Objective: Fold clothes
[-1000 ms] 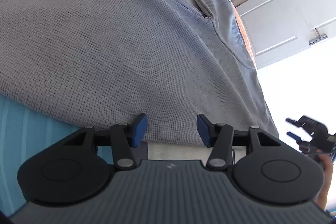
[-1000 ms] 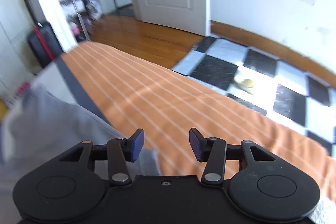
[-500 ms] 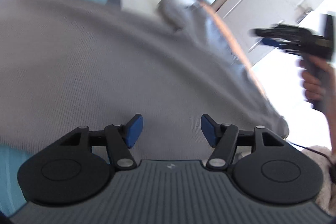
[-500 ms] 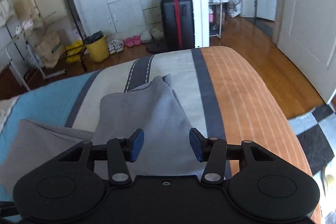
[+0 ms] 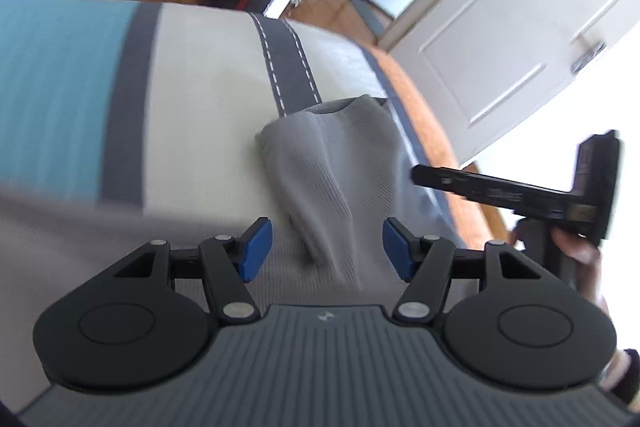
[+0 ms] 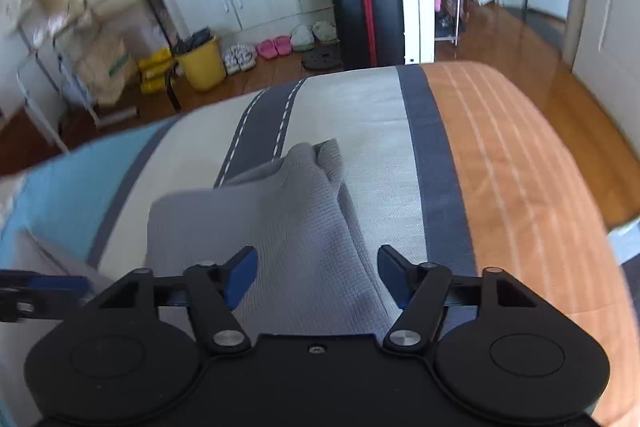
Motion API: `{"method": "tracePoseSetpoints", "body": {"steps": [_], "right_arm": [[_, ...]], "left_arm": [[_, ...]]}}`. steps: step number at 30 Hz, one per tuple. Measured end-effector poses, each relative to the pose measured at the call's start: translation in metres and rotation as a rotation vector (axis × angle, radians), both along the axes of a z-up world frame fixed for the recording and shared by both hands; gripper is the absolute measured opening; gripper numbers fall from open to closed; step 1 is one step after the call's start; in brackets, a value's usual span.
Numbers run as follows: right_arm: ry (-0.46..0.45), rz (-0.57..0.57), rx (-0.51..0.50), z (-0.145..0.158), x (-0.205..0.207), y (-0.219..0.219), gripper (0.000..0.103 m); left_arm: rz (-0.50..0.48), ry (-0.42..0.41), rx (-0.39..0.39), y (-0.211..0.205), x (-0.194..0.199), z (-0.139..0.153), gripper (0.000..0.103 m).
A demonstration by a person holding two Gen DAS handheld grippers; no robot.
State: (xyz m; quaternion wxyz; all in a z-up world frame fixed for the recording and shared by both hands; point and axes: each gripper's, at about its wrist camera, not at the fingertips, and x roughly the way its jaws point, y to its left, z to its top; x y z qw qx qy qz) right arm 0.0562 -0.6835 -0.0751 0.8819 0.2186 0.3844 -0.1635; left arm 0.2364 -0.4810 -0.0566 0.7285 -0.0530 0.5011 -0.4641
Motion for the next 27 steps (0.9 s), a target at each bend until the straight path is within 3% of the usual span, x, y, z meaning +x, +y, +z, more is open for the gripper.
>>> {"method": "tracePoseSetpoints", "body": {"steps": [4,7,8,9,10,11,12,16,17,18,19,20,21,23,25,27], "right_arm": [[-0.009,-0.047,0.055,-0.029,0.001,-0.026,0.076],[-0.081,0.027,0.081,-0.035,-0.001,-0.020,0.077],[-0.091,0.068,0.078,-0.035,0.003,-0.015,0.076],[-0.101,0.109,0.075,-0.034,0.007,-0.009,0.069],[-0.110,0.121,0.039,-0.034,0.012,-0.003,0.040],[-0.108,0.112,-0.007,-0.036,0.015,0.002,0.019],[-0.104,0.097,-0.023,-0.037,0.016,0.004,0.008],[-0.182,0.024,-0.117,-0.018,0.002,0.004,0.007],[-0.203,-0.004,-0.141,-0.011,-0.002,0.002,0.007],[-0.212,-0.040,-0.160,-0.008,-0.006,-0.001,0.007],[-0.213,-0.081,-0.176,-0.008,-0.008,-0.006,0.011],[-0.176,-0.133,-0.198,-0.011,-0.008,-0.012,0.019],[-0.103,-0.189,-0.217,-0.017,-0.006,-0.019,0.033],[-0.021,-0.255,-0.183,-0.027,-0.010,-0.033,0.034],[-0.031,-0.260,-0.074,-0.027,-0.023,-0.044,0.035],[-0.046,-0.258,0.023,-0.022,-0.033,-0.049,0.046]], "left_arm": [[-0.013,0.018,0.047,-0.036,0.021,-0.023,0.061],[0.000,0.040,-0.024,-0.041,0.022,-0.032,0.060],[0.003,0.035,-0.039,-0.041,0.017,-0.035,0.055],[-0.007,-0.007,-0.024,-0.045,0.012,-0.034,0.024],[-0.024,-0.065,0.003,-0.050,0.006,-0.032,0.007],[-0.041,-0.123,0.031,-0.055,0.000,-0.029,0.007],[-0.056,-0.191,0.048,-0.059,-0.007,-0.023,0.007],[-0.070,-0.475,-0.021,-0.068,-0.031,0.014,0.008],[-0.045,-0.534,-0.022,-0.071,-0.034,0.018,0.014],[-0.012,-0.583,-0.008,-0.075,-0.035,0.020,0.036],[0.025,-0.617,0.045,-0.082,-0.034,0.016,0.051],[0.057,-0.632,0.129,-0.090,-0.030,0.010,0.060],[0.071,-0.637,0.216,-0.096,-0.027,0.004,0.060],[0.076,-0.611,0.309,-0.098,-0.025,-0.001,0.060],[0.073,-0.594,0.273,-0.080,-0.032,0.008,0.061],[0.082,-0.592,0.238,-0.056,-0.044,0.021,0.078]]}}
